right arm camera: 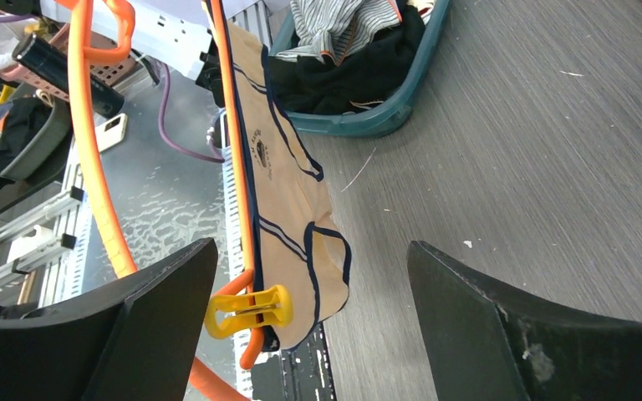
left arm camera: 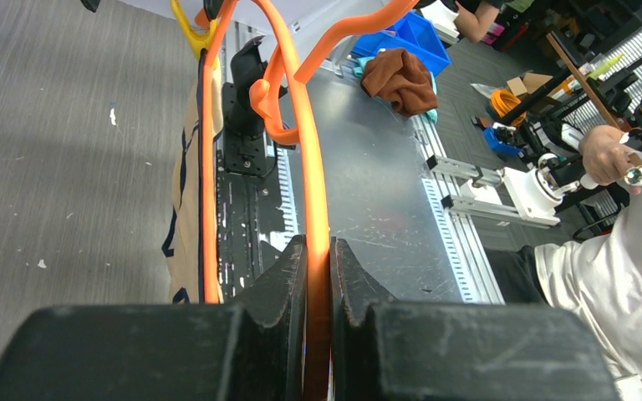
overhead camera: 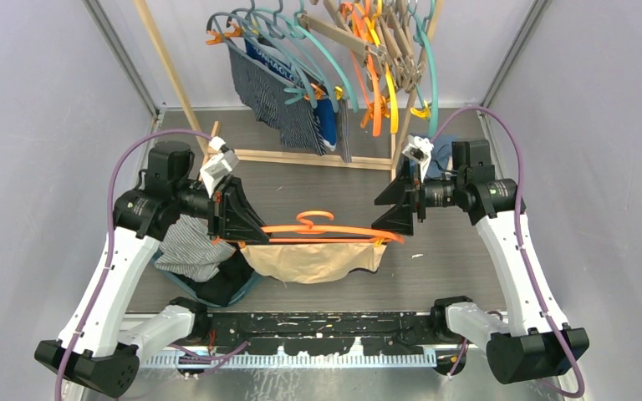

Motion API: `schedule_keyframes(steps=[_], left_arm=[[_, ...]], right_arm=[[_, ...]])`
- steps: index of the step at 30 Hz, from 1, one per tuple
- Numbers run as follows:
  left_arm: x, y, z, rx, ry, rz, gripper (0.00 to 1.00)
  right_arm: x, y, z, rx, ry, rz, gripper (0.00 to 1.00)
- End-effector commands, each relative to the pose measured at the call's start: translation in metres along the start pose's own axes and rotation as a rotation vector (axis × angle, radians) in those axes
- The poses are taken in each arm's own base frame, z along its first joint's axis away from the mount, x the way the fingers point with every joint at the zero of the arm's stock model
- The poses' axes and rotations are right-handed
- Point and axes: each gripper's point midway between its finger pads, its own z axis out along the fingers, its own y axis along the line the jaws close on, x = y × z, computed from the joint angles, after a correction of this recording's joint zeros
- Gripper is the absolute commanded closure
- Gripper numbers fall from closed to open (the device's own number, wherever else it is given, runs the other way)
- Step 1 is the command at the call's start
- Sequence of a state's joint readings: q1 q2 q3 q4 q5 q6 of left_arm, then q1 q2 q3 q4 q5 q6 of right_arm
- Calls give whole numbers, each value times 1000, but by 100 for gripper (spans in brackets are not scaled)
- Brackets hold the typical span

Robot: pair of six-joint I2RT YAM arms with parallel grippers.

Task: Remove the underwear clipped to the hanger
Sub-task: Remove the underwear from the hanger.

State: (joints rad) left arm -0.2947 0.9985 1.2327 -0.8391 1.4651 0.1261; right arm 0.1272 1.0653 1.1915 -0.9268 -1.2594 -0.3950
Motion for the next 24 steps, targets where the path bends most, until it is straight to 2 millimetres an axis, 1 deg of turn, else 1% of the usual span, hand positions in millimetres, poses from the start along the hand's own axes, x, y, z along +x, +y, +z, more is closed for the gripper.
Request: schedule_keyframes(steps=[1, 6, 17, 24], left_arm=[[-3, 1, 0, 4, -4, 83, 100], [0, 1, -1, -7, 1, 91, 100], [4, -1, -2, -25, 17, 147, 100], [4, -5, -2, -9, 14, 154, 100]], right_arm=[[-16, 17, -6, -45, -36, -41, 10], [-19, 20, -9, -44, -48, -36, 11], [3, 19, -10, -46, 7, -50, 15], [22, 13, -9, -54, 60, -46, 14]])
